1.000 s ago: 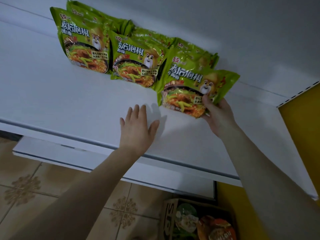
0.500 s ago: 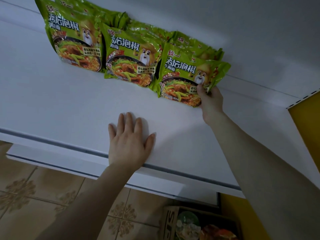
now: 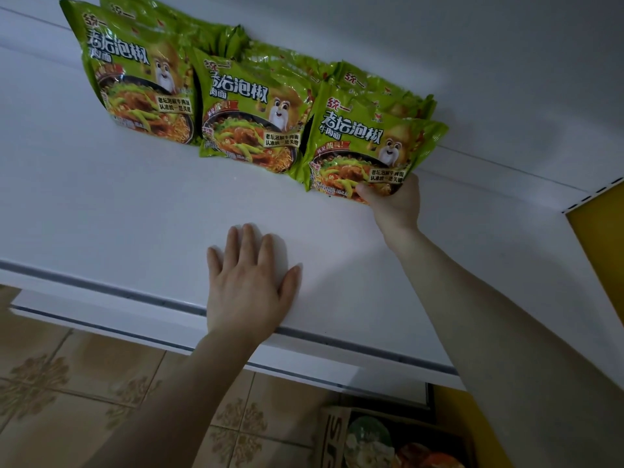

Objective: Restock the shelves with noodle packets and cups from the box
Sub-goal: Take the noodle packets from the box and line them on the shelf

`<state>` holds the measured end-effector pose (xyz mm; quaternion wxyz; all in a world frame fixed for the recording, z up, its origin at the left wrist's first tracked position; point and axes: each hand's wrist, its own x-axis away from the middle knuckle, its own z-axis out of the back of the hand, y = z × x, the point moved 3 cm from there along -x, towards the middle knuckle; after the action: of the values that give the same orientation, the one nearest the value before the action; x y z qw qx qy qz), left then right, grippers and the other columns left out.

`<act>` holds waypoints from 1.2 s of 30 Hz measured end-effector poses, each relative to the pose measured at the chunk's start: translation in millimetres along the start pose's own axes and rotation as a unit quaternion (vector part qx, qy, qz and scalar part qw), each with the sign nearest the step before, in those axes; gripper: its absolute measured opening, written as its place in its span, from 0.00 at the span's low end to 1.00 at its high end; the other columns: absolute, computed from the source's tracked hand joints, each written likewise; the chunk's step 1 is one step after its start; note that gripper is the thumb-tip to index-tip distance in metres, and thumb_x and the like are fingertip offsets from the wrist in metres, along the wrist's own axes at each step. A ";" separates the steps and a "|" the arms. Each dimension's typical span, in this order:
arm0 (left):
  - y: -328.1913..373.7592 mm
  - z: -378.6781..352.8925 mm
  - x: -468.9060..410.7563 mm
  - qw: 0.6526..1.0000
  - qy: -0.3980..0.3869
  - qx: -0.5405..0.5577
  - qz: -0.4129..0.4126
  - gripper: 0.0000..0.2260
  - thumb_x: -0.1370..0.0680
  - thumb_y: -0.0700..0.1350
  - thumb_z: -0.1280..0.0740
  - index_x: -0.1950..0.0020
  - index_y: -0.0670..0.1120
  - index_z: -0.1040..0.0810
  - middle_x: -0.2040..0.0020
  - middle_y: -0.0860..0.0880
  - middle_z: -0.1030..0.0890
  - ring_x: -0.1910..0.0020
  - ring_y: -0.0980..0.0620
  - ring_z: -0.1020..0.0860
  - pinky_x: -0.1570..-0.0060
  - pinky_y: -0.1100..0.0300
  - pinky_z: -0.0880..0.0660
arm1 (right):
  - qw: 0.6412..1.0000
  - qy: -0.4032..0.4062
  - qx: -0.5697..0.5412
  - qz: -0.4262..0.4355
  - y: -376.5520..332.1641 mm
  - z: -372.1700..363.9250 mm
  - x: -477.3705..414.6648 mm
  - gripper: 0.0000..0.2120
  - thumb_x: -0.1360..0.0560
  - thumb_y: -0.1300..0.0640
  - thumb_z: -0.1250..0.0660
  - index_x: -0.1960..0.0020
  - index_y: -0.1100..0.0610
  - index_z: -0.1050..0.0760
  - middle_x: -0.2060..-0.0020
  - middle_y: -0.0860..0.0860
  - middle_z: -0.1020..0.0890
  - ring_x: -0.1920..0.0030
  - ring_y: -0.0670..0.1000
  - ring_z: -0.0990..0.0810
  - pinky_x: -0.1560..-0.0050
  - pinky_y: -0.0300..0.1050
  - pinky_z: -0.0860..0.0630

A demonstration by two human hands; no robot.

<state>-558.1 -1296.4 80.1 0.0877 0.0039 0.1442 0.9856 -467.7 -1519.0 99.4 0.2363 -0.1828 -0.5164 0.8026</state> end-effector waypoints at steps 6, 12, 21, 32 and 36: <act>-1.0 -1.7 -0.1 1.000 0.008 0.006 0.001 0.35 0.26 0.63 0.59 0.30 0.42 0.33 0.27 0.38 0.38 0.26 0.39 0.45 0.31 0.39 0.46 | 0.999 0.043 -0.009 -0.029 -2.4 -5.8 4.6 0.27 0.33 0.57 0.25 0.40 0.62 0.33 0.45 0.55 0.21 0.45 0.54 0.22 0.47 0.45 0.24; -0.5 -1.5 -0.4 1.000 0.007 0.007 -0.003 0.35 0.26 0.63 0.59 0.31 0.42 0.33 0.27 0.37 0.38 0.26 0.38 0.44 0.32 0.39 0.45 | 0.998 0.034 0.020 -0.049 -1.4 -4.3 3.5 0.28 0.33 0.54 0.25 0.40 0.63 0.32 0.44 0.56 0.21 0.44 0.55 0.22 0.48 0.45 0.25; 0.7 0.7 0.5 0.998 0.040 0.007 -0.056 0.26 0.23 0.55 0.50 0.42 0.37 0.24 0.36 0.32 0.29 0.34 0.32 0.33 0.38 0.35 0.36 | 0.976 -0.023 0.213 -0.031 -14.4 18.1 19.0 0.24 0.25 0.48 0.36 0.39 0.66 0.32 0.42 0.60 0.24 0.41 0.59 0.25 0.52 0.46 0.30; 53.2 35.8 59.8 0.919 0.119 0.107 -0.360 0.13 0.26 0.46 0.40 0.59 0.41 0.18 0.62 0.45 0.17 0.60 0.44 0.19 0.50 0.50 0.23 | 0.959 -0.022 0.274 0.077 -49.6 84.1 81.6 0.15 0.23 0.53 0.39 0.40 0.60 0.26 0.44 0.54 0.21 0.42 0.53 0.24 0.46 0.39 0.32; 66.0 34.2 85.5 0.896 0.065 0.127 -0.420 0.14 0.25 0.46 0.40 0.60 0.41 0.18 0.65 0.46 0.18 0.62 0.45 0.20 0.51 0.52 0.23 | 0.965 0.008 0.257 0.050 -44.5 121.4 123.0 0.16 0.23 0.53 0.38 0.39 0.61 0.27 0.44 0.55 0.21 0.42 0.53 0.24 0.41 0.41 0.31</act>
<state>-652.5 -1334.1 130.1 0.4830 -0.1101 0.2618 0.8283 -625.4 -1523.4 182.6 0.2388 -0.1478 -0.2814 0.9176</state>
